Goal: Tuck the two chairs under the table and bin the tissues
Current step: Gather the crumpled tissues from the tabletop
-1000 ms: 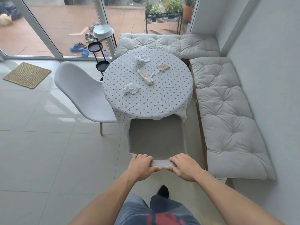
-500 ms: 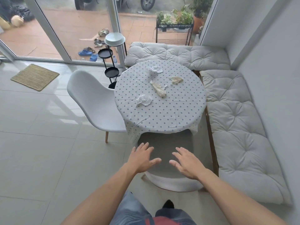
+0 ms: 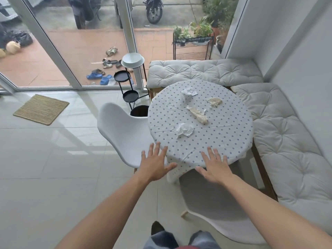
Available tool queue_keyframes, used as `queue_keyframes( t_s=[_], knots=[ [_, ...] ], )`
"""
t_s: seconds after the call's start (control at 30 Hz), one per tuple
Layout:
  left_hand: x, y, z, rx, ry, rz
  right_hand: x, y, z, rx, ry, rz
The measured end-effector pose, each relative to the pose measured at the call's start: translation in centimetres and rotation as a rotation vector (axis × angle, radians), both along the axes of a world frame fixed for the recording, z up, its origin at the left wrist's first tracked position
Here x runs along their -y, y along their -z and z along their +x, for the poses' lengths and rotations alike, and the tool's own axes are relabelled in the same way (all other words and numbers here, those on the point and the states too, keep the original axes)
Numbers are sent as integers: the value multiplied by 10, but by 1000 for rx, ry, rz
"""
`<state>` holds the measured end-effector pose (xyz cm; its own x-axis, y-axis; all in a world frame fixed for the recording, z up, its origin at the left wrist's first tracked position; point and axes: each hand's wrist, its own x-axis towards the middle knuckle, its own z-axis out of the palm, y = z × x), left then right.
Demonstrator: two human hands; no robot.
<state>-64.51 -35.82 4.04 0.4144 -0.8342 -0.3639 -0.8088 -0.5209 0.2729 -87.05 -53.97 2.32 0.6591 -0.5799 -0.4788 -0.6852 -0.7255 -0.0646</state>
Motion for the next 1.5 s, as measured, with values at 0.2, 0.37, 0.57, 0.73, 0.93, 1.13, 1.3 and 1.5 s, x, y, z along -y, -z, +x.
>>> queue_keyframes(
  t_s=[0.2, 0.37, 0.57, 0.73, 0.93, 1.13, 1.3, 1.5],
  knots=[
    [20, -4, 53, 37, 37, 12, 14, -8, 53, 70, 34, -7],
    [58, -4, 75, 34, 116, 27, 43, 1, 90, 91, 58, -10],
    [136, 20, 115, 43, 253, 76, 93, 36, 142, 109, 110, 22],
    [210, 66, 126, -45, 345, 139, 159, 66, 167, 36, 165, -5],
    [258, 106, 100, -80, 593, 135, 221, 75, 185, 3, 196, 4],
    [276, 121, 120, -152, 772, 31, 245, 79, 203, 22, 203, -4],
    [295, 119, 164, -131, 777, -115, 249, 81, 215, 58, 259, 14],
    [348, 86, 231, -155, 719, -341, 254, 83, 233, 139, 353, 3]
  ],
)
